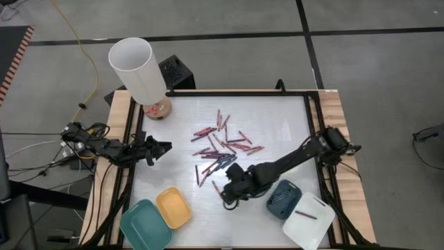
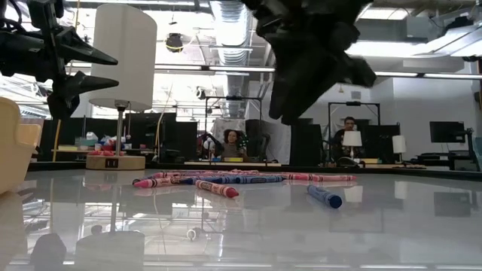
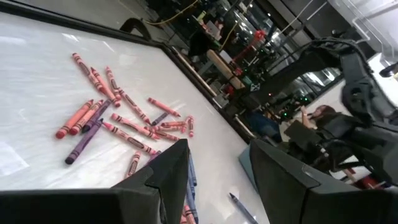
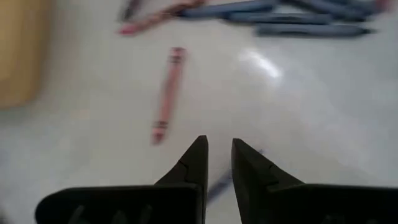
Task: Sort crayons
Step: Put the blue crayon into the dark blue bin
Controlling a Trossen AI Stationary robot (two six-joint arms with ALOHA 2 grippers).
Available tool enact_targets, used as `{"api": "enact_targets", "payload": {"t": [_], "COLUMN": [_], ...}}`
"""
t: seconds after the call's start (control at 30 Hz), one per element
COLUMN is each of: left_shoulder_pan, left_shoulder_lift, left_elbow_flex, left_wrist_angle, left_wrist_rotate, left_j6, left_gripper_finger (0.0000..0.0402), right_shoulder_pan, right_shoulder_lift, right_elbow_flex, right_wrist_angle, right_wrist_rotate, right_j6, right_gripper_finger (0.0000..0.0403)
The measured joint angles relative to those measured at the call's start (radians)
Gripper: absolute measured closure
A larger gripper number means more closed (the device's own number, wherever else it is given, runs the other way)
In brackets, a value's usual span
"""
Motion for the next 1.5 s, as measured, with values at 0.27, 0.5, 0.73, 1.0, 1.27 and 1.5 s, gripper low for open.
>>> {"api": "enact_targets", "payload": {"t": [0.27,0.5,0.73,1.0,1.27,1.5], "left_shoulder_pan": [0.000,0.000,0.000,0.000,0.000,0.000], "left_shoulder_lift": [0.000,0.000,0.000,0.000,0.000,0.000], "left_elbow_flex": [0.000,0.000,0.000,0.000,0.000,0.000], "left_wrist_angle": [0.000,0.000,0.000,-0.001,-0.001,-0.001], "left_wrist_rotate": [0.003,0.001,-0.014,-0.038,-0.051,-0.043], "left_j6": [0.000,0.012,0.047,0.005,0.003,0.003], "left_gripper_finger": [0.0241,0.0241,0.0241,0.0241,0.0241,0.0241], "right_shoulder_pan": [0.002,0.007,0.015,-0.001,-0.029,-0.084], "right_shoulder_lift": [0.232,0.321,0.346,0.352,0.350,0.296], "right_elbow_flex": [0.333,0.408,0.397,0.368,0.368,0.434], "right_wrist_angle": [-0.292,-0.338,-0.175,-0.066,-0.061,-0.448], "right_wrist_rotate": [0.038,0.006,-0.092,-0.049,-0.039,-0.184], "right_j6": [0.015,0.079,0.045,-0.147,-0.110,-0.172], "right_gripper_finger": [0.0337,0.0337,0.0337,0.0337,0.0337,0.0337]}}
